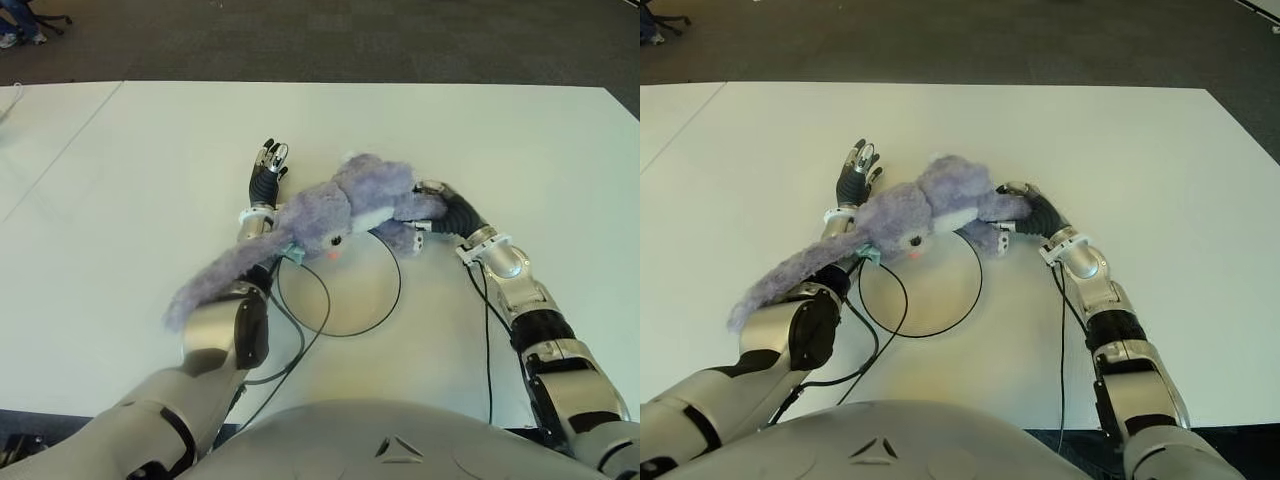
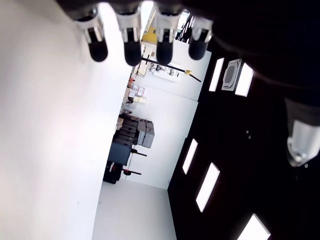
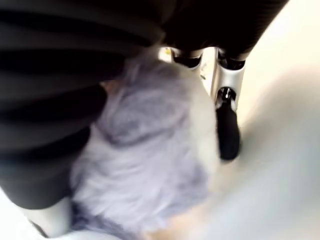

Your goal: Put the doll into the plate.

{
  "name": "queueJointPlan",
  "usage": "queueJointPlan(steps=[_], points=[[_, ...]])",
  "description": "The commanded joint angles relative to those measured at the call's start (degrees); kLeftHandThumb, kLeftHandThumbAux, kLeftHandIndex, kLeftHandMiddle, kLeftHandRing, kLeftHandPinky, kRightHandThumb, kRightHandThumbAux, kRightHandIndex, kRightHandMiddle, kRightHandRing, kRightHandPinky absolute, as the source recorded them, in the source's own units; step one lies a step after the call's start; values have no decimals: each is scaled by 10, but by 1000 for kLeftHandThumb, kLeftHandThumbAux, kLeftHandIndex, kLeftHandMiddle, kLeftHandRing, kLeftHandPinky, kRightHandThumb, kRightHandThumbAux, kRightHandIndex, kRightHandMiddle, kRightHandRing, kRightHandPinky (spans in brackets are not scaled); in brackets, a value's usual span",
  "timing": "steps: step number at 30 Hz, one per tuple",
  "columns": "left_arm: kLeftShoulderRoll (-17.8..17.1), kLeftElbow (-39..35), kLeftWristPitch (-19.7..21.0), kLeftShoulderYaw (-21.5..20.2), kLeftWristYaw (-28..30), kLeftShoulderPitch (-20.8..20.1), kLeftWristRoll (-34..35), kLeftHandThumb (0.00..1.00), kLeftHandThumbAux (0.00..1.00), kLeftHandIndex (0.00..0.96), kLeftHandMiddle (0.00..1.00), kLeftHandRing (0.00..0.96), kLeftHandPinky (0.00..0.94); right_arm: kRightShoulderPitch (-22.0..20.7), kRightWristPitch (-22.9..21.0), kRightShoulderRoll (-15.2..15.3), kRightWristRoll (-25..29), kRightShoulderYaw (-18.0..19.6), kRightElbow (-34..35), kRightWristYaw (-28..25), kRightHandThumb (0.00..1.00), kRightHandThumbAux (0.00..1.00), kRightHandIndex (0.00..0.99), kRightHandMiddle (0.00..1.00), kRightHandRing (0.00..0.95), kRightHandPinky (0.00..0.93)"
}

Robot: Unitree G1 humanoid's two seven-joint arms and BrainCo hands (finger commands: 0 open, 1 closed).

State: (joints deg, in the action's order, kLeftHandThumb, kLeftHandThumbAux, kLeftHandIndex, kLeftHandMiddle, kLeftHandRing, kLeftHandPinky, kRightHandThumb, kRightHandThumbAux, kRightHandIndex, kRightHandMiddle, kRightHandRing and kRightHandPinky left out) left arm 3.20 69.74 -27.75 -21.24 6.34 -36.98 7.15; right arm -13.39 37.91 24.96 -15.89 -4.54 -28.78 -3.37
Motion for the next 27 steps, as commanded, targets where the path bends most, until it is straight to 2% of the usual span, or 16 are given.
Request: queueJointPlan(steps=[1,5,10,19,27], points=[[22,76,62,-1,-17,122,-5,0,481,0,80,79,56,46,116,-38,-78,16,78,120,335,767,741,865,869,886],[22,76,65,-1,-22,121,-5,0,477,0,95,92,75,58,184,-37,-125,22,87,168,401,769,761,882,882,892],[22,76,62,-1,-17,122,-5,0,474,0,97,95,60,59,216,-36,-137,22,86,187,424,761,782,902,894,898],[24,76,68,1,-28,118,-7,0,467,0,92,90,64,35,232,-29,-101,13,40,169,444,750,799,907,900,891],[22,77,65,-1,-21,120,-6,0,494,0,98,93,55,31,210,-25,-101,17,29,163,436,755,798,903,902,895]])
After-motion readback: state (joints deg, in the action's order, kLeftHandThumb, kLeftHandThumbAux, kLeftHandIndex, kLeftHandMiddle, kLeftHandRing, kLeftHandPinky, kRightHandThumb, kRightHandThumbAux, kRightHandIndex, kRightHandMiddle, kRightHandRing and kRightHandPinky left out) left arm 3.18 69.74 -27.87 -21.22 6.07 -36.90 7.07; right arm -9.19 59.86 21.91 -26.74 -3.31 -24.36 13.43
